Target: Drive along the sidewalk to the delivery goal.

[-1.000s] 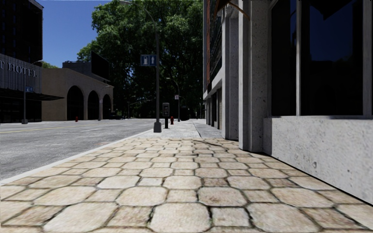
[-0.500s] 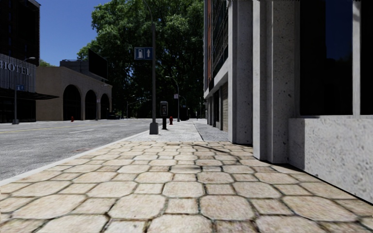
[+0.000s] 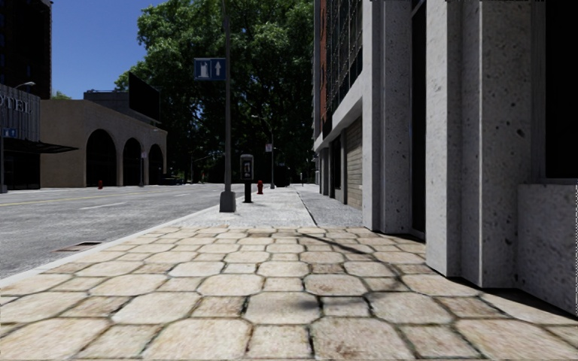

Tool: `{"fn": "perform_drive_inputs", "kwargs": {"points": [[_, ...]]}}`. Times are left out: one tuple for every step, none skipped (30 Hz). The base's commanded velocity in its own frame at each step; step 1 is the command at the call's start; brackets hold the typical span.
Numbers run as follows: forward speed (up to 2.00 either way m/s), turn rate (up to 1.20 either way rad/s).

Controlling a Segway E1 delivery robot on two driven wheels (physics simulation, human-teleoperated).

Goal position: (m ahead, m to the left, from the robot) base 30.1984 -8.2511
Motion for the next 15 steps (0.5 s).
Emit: {"fn": "perform_drive_inputs", "kwargs": {"points": [[2.00, 0.00], [2.00, 0.00], [2.00, 0.00], [2.00, 0.00], [2.00, 0.00], [2.00, 0.00], [2.00, 0.00], [2.00, 0.00], [2.00, 0.00], [2.00, 0.00], [2.00, -0.11], [2.00, -0.29], [2.00, -0.43], [2.00, -0.43], [2.00, -0.46]]}}
